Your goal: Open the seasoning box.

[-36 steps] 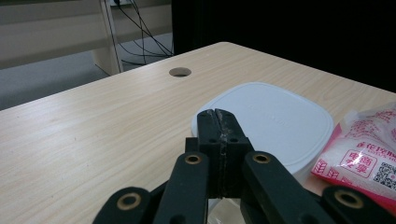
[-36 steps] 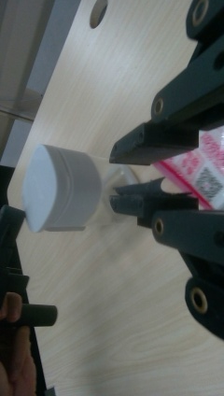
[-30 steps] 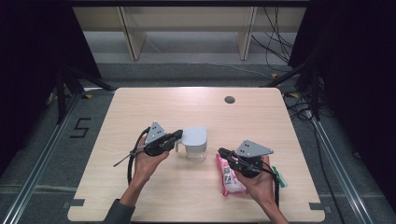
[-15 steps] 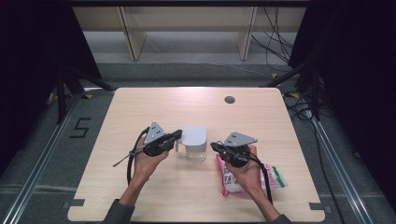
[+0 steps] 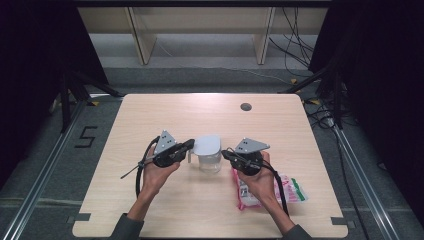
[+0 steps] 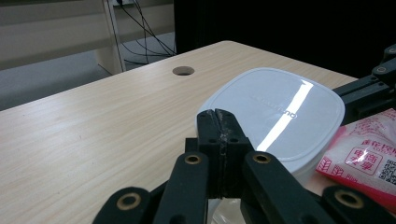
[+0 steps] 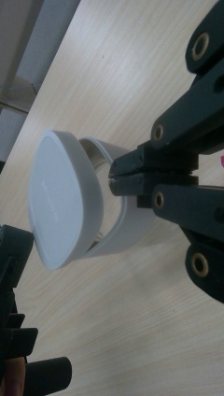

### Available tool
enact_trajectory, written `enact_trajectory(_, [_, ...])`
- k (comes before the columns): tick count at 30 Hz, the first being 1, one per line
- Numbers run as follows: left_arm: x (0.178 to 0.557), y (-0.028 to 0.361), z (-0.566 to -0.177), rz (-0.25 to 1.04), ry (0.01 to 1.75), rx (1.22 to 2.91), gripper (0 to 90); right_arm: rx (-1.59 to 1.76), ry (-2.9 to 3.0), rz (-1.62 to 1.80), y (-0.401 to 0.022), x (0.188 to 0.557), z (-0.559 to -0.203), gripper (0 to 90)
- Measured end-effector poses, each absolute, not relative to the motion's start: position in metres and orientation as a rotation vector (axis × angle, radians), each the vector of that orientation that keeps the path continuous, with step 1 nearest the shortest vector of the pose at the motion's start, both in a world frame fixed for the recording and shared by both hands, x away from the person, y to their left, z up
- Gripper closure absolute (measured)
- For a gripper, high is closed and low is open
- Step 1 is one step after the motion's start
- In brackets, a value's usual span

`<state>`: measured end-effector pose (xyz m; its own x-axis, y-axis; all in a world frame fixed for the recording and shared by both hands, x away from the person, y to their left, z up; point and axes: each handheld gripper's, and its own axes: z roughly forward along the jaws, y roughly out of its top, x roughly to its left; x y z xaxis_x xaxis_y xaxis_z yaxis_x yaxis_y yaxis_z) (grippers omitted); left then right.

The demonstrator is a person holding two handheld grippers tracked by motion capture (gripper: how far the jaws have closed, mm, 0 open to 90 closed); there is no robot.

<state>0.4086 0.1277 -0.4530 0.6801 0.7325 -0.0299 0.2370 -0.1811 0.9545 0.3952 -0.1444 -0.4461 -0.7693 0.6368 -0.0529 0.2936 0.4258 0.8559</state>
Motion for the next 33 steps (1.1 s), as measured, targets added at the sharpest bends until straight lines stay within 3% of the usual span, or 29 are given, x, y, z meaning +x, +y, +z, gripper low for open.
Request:
enact_trajectory(11, [0.409, 0.130, -0.453, 0.526, 0.780, 1.742, 86.9, 0.750, 2.288, 1.283, -0.139, 0.397, -0.440, 90.0])
enact_trajectory(14, [0.407, 0.132, -0.452, 0.517, 0.797, 1.733, 82.7, 0.741, 2.301, 1.284, -0.135, 0.398, -0.438, 90.0])
enact_trajectory(18, [0.402, 0.137, -0.453, 0.528, 0.784, 1.752, 68.7, 0.751, 2.312, 1.301, -0.131, 0.398, -0.437, 90.0])
enact_trajectory(23, [0.391, 0.144, -0.458, 0.522, 0.816, 1.767, 57.7, 0.746, 2.308, 1.310, -0.130, 0.398, -0.434, 90.0])
enact_trajectory(33, [0.369, 0.150, -0.466, 0.474, 0.831, 1.770, 53.6, 0.727, 2.274, 1.344, -0.123, 0.398, -0.424, 90.0])
